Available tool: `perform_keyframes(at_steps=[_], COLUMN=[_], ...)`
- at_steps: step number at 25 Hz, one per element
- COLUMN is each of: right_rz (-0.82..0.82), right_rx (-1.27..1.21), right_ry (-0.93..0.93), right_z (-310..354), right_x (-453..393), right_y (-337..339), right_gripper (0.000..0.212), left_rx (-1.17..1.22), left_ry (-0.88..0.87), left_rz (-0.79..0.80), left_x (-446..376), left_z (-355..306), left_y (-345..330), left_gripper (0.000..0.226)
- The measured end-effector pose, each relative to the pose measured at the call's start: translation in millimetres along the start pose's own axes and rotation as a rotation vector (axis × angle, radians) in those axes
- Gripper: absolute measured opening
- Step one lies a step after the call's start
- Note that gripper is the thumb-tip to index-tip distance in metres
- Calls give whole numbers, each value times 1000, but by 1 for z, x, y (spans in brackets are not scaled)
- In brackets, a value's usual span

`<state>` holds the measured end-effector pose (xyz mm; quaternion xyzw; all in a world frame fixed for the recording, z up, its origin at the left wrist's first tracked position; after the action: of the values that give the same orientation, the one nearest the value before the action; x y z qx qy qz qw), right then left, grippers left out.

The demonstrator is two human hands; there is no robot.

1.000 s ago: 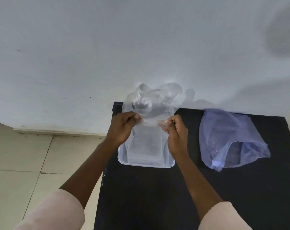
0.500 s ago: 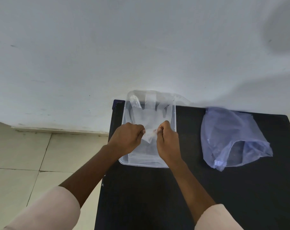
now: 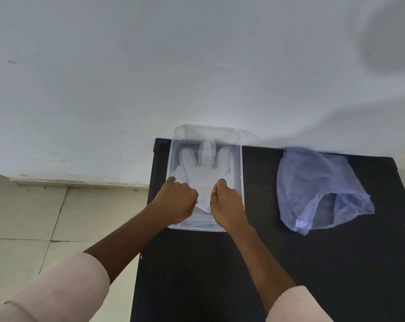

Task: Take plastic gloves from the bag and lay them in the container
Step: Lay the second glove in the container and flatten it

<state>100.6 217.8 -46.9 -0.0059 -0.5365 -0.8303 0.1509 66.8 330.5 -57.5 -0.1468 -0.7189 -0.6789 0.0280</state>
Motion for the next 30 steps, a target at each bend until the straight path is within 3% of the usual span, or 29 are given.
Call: perform_keyframes(at_steps=[5,11,18,20,25,27,30], right_rz=[281,244,577,574,348,409,419], right_rx=[128,412,722,671,289,152,-65], right_ry=[111,328,451,474,422,347,133], right_z=[7,15,-2,-1,10,7,8], right_x=[11,10,25,25,19,20,17], right_y=[-2,18,-3,1,26,27,21], right_gripper=[27,29,36,37,40,43,48], left_rx=[-149,-241,-275,-275,-97,106,633], left_ry=[-89,-150,-144,-145,-38,65,313], left_rz=[162,219,279,288,172,88,4], left_x=[4,9,10,10,3,2,1], left_z=[-1,-3,-3,-4,-5,-7,-9], left_y=[-16,-18,-19,-17,15,24,14], left_gripper=[44,44,46,47,47,48,54])
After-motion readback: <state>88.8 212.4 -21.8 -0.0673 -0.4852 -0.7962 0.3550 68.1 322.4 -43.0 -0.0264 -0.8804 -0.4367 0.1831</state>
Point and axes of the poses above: each hand's wrist, its own x-axis away from the middle knuckle, its own y-axis out of the back of the hand, z = x × y, the point moved 6 cm from there along -x, towards the middle knuckle, and after that the axes turned 13 degrees about -z, right-handed, at the moved point
